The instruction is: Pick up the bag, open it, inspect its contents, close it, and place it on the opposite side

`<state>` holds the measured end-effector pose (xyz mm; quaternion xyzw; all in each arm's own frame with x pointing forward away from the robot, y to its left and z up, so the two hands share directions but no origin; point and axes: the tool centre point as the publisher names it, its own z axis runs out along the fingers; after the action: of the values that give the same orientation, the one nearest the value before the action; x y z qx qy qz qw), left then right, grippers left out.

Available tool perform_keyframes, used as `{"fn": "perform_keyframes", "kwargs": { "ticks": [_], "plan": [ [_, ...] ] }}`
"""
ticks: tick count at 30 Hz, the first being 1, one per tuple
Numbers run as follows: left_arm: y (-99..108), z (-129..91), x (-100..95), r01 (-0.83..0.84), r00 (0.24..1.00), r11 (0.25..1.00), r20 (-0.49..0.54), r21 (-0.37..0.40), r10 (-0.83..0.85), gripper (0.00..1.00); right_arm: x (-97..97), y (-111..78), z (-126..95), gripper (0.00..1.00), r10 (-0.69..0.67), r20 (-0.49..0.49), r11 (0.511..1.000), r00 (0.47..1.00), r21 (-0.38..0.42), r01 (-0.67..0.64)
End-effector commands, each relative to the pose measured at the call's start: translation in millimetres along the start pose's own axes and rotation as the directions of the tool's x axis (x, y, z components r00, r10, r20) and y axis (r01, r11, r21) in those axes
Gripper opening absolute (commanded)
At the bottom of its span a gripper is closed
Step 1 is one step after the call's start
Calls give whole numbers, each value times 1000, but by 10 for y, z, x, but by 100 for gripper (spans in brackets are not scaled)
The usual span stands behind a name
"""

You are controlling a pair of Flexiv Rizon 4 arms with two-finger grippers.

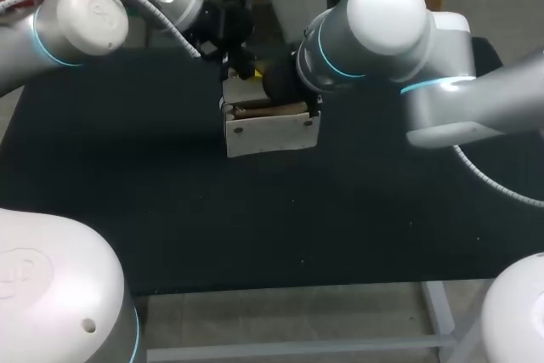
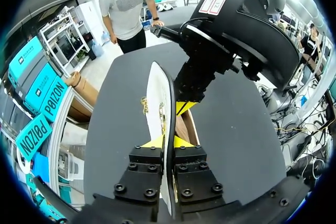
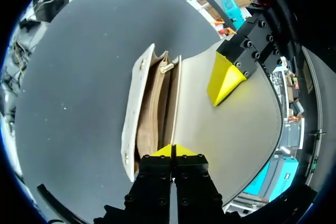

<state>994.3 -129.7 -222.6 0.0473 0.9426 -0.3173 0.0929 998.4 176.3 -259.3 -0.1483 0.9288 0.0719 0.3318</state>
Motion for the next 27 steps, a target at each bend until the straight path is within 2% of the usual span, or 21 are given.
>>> {"fn": "perform_keyframes", "kwargs": {
  "ticks": [1,5,12,22,27],
  "plan": [
    [-22,-61,9,8,1000,1000,2,4,-8,0,47,-14,-162,0,6,44,1000,999,12,-6],
    [-57,-127,12,17,1000,1000,4,3,-17,0,47,-28,-368,0,1,93,1000,996,27,-4],
    [-84,-179,33,51,999,999,-19,16,-51,0,83,-49,-585,0,3,132,999,991,33,-7],
    [-113,-154,88,97,992,995,-82,8,-96,0,178,-10,-743,0,-10,164,999,986,37,4],
    [-148,-176,129,128,980,991,-156,32,-121,0,201,-12,-835,0,-9,177,1000,984,27,4]
  ]
}}
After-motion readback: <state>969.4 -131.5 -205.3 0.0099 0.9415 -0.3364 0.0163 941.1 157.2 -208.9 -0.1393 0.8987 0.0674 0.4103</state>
